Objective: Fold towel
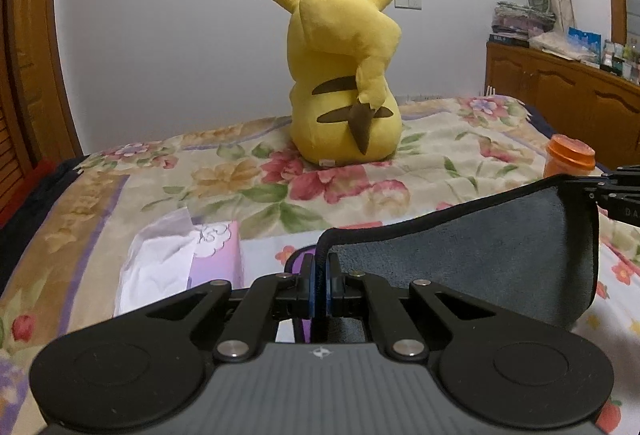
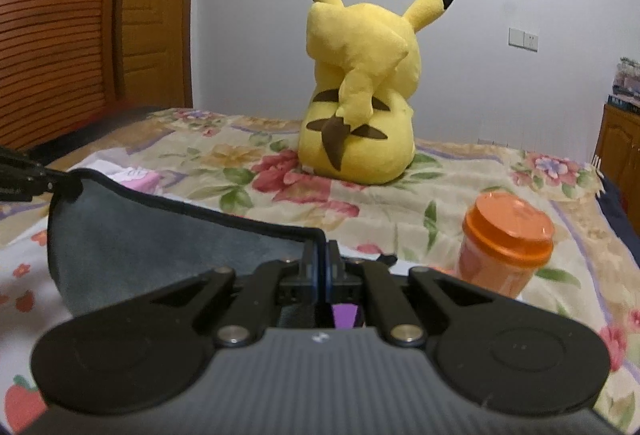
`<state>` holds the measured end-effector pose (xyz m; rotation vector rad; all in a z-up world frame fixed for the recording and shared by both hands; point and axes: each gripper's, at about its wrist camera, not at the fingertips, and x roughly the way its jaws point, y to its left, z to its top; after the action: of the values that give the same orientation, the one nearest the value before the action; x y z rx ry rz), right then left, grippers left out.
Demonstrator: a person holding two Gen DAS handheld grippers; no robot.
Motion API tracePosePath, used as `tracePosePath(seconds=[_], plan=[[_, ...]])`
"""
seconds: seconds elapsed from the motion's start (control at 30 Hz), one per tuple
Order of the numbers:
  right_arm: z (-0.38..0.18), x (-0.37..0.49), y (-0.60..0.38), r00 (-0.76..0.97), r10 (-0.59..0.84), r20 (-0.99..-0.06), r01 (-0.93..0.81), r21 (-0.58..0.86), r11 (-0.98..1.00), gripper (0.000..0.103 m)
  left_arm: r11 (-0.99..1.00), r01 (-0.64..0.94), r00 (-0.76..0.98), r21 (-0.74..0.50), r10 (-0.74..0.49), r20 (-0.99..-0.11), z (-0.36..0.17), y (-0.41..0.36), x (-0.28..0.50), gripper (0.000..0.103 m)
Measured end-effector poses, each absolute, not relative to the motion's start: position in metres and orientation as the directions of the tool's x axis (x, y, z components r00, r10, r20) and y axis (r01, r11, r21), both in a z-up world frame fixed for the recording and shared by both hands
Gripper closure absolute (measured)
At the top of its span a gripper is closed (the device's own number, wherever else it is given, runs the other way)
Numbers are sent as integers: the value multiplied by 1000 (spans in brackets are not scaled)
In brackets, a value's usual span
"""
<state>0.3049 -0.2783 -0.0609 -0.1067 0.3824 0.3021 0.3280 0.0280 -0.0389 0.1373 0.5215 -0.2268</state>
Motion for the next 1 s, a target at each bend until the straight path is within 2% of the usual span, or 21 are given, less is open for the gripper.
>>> tracePosePath(seconds=[0.4,0.83,1.0], plan=[[-57,339,-275,913,236,-333,-284,-103,953,99,972,222,865,79,-159,-475,-32,20,367,97],[-78,376,-266,913,184,-363,-253,-152,955,99,975,196,862,109,-118,-494,-56,10,410,97],[-99,391,-263,899,169,-403,-251,-160,955,99,979,191,835,65,-128,-534,-80,15,424,97]])
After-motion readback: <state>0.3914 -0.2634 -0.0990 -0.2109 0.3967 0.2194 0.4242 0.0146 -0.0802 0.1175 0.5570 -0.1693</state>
